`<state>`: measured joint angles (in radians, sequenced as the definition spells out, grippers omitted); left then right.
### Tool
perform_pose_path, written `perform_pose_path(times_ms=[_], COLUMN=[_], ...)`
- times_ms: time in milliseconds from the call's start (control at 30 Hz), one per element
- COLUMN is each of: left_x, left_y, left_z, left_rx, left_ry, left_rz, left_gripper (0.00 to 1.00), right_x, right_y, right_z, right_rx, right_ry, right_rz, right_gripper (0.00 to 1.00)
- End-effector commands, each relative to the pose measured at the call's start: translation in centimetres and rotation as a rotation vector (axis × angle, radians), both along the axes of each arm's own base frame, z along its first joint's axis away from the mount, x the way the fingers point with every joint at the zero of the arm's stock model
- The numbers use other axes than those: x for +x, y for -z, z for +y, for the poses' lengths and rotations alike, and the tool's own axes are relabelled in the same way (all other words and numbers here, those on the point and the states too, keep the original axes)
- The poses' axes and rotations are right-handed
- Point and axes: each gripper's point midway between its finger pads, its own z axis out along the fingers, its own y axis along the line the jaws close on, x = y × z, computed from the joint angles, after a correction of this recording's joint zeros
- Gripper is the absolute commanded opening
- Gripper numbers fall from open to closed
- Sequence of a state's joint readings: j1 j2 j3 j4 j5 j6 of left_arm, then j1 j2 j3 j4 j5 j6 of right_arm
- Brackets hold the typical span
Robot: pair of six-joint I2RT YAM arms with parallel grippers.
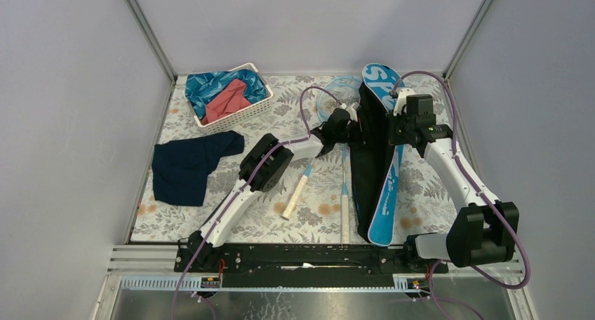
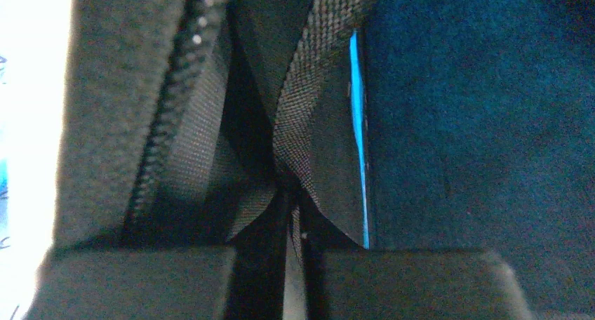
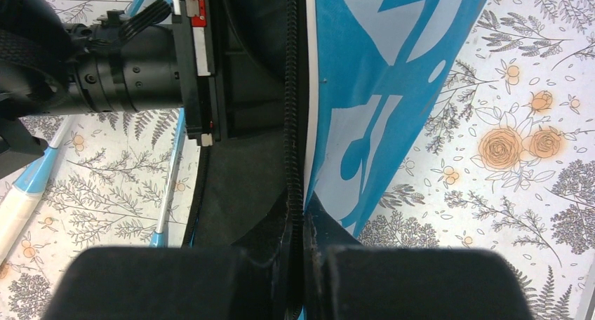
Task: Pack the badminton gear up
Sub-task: Adjust the racket bag at the center of the board.
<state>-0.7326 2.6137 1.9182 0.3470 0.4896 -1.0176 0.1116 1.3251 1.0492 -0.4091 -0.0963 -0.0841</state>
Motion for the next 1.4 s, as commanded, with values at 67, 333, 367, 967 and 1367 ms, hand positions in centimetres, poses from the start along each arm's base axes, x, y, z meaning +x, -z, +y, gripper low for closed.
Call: perform_pose_path(times_ms=[67, 333, 367, 967, 1367], left_x=[0.5, 0.3, 0.3, -1.2, 0.2], left_y=[-6.4, -11.2, -11.4, -14.5, -14.1], left_z=[0.3, 3.8, 3.9, 7.4, 15.3], left_rx=[-0.156, -0.227, -0.233, -0.212, -0.029], left_ry=[0.093, 0.156, 0.162, 0.224, 0.142], left_rz=[-0.115, -0.191, -0.198, -0.157, -0.223], left_gripper=[0.0, 0.0, 0.0, 0.0, 0.0], right_x=[1.2, 1.2, 1.2, 1.6, 1.8], right_y=[-3.0, -3.7, -3.8, -4.3, -4.9], right_z=[-1.6, -3.0, -3.0, -5.6, -6.4], right_rx=[-0.036, -0.072, -0.069, -0.173, -0.207], right_ry=[0.015, 0.05, 0.048, 0.124, 0.11], right_rz=[-0.138, -0.173, -0.174, -0.193, -0.189], right_gripper=[0.0, 0.0, 0.0, 0.0, 0.0])
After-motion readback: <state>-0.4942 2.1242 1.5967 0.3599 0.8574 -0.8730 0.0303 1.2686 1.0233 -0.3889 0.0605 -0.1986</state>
